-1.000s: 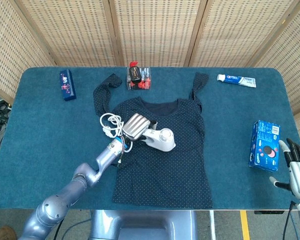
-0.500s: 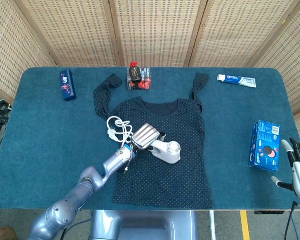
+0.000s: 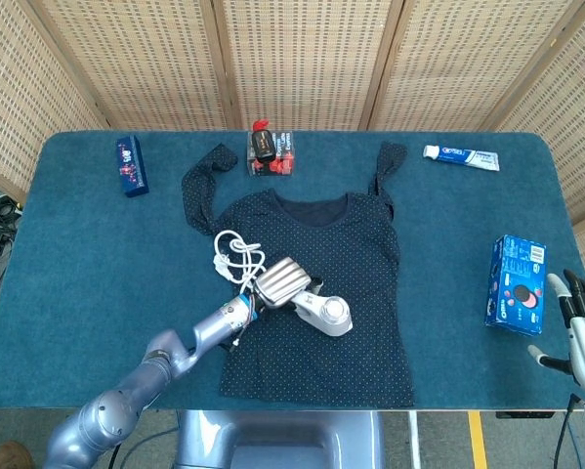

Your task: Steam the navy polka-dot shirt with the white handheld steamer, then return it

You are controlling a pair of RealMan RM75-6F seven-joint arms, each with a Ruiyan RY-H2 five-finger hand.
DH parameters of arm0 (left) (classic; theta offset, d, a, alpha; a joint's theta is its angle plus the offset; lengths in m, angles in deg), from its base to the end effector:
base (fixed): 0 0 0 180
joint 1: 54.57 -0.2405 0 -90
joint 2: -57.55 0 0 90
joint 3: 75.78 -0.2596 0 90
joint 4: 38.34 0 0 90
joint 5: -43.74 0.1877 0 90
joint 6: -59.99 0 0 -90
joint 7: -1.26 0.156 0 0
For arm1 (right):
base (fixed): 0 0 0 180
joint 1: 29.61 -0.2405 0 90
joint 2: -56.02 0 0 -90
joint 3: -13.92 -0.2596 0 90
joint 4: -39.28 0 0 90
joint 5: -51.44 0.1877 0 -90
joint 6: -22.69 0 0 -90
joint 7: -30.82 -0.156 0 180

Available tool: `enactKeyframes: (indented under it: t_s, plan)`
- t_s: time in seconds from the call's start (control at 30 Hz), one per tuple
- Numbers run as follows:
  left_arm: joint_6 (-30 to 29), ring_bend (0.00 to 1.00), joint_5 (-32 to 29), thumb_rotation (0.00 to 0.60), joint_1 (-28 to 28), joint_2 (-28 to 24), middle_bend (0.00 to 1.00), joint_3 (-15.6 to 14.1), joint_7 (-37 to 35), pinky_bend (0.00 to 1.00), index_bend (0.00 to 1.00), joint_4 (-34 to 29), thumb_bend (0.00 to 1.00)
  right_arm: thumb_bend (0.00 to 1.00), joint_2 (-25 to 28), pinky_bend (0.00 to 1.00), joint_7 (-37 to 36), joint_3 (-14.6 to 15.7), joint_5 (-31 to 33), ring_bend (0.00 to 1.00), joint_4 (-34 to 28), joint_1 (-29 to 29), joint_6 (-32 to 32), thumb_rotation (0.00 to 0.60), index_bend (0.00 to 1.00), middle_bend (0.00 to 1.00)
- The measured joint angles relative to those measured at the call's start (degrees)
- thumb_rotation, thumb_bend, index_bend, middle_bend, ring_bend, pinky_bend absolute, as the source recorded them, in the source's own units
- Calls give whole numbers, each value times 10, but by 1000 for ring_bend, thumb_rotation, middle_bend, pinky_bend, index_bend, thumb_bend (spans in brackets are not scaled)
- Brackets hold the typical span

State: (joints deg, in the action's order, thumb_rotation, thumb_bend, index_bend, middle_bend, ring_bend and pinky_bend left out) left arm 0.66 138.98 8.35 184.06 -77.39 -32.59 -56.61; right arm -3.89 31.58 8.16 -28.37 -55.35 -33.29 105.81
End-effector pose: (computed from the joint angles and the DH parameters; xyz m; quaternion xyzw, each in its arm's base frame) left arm -0.0431 0.3717 -0.1424 -0.8220 -0.2548 -0.4649 0.2080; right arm -0.3181 -0.1933 0.2102 0.5613 -0.3981 0.3603 0.6298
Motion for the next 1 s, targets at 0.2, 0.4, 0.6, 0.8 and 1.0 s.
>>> enactKeyframes:
  t_s: [0.2, 0.4, 0.6, 0.8, 1.0]
  plan:
    - [-10, 849, 8, 600, 1, -34, 923, -8, -5, 1000, 1000, -44, 566, 0, 0, 0, 3, 0, -2, 0, -2, 0, 1, 600, 22, 0]
    - [-11, 849, 18, 600, 0, -69, 922, -20, 2, 1000, 1000, -101, 565, 0, 0, 0, 4, 1, -2, 0, -4, 1, 2, 600, 22, 0]
    - [-18, 849, 29, 600, -5, -105, 923, -32, 13, 1000, 1000, -171, 566, 0, 0, 0, 6, 1, -4, 0, -5, 1, 2, 600, 22, 0]
    - [-22, 848, 39, 600, -7, -134, 923, -41, 39, 1000, 1000, -220, 566, 0, 0, 0, 9, 3, -8, 0, -7, 1, 2, 600, 22, 0]
    - [-18, 849, 40, 600, -10, -145, 923, -40, 71, 1000, 1000, -226, 565, 0, 0, 0, 9, 3, -9, 0, -8, 1, 4, 600, 22, 0]
